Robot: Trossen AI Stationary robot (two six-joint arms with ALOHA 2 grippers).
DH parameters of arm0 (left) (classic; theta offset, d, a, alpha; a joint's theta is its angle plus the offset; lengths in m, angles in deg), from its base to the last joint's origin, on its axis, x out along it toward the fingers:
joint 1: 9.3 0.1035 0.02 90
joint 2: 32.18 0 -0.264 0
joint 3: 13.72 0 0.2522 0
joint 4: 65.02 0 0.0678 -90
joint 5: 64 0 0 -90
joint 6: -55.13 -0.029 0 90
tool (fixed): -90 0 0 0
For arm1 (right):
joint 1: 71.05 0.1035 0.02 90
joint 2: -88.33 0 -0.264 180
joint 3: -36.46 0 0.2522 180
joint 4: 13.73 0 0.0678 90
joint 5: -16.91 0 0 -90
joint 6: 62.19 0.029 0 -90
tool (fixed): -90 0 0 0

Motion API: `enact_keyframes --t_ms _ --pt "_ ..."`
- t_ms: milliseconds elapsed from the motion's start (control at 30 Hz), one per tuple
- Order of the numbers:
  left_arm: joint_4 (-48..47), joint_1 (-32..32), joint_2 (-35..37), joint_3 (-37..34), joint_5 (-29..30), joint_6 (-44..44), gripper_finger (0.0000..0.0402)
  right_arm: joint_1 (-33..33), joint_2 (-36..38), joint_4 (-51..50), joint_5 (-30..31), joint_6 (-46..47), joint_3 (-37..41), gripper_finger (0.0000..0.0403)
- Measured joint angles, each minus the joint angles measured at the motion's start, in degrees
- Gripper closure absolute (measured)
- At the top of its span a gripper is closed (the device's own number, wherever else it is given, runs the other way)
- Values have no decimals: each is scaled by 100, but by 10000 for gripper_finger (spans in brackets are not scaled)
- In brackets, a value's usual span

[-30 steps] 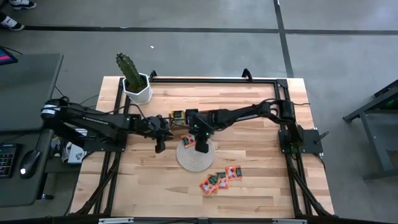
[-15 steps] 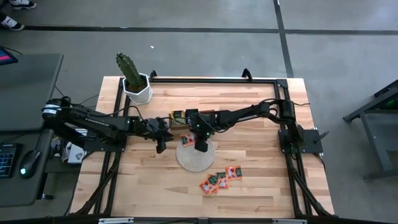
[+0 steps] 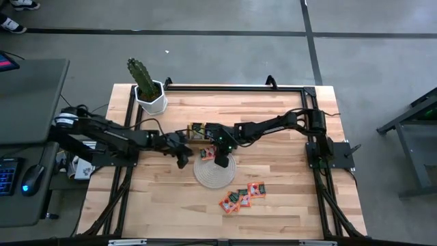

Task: Pick & Place Tea
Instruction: Put the orange tea bag into the right section of the wooden organizer

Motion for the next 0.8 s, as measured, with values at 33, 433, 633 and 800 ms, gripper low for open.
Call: enact_keyframes --t_ms 33,433,633,800 --pt "267 -2 -92 0 -59 -3 319 2 0 0 7 -1 -2 403" --pt "736 -1 -332 26 -182 51 319 -17 -11 2 -39 -44 4 403" --pt "723 -1 -332 26 -177 52 319 -17 -2 -2 -37 -111 7 403" --pt "714 0 -339 26 -210 52 319 -42 59 -33 -17 -207 15 403"
